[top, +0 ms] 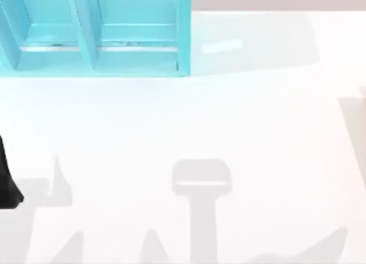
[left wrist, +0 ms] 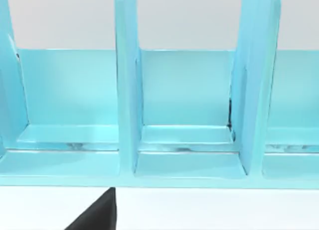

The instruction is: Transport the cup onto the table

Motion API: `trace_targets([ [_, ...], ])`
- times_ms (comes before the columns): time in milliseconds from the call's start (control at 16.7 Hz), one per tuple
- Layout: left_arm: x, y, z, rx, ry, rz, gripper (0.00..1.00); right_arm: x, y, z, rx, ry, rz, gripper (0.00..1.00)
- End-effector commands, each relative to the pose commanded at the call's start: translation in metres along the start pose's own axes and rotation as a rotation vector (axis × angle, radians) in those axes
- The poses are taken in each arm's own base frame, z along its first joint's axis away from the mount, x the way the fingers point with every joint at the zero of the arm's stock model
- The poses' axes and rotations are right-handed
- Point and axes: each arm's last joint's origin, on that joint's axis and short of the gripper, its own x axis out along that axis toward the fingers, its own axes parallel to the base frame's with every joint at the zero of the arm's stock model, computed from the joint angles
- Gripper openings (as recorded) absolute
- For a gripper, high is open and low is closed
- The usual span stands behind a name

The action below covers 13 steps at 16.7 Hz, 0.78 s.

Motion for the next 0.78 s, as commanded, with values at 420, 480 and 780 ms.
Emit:
trace_targets([
  [420,0.000,0.000,0.000,0.000,0.000,0.000,1.00,0.051,-0.075,0.038,-0.011,0.657,0.160,1.00],
  [480,0.000,0.000,0.000,0.000,0.000,0.000,1.00,0.057,-0.084,0.040,-0.006,0.707,0.188,1.00],
  [780,0.000,0.000,0.000,0.000,0.000,0.000,1.00,0.069,-0.110,0.045,0.006,0.816,0.268,1.00],
])
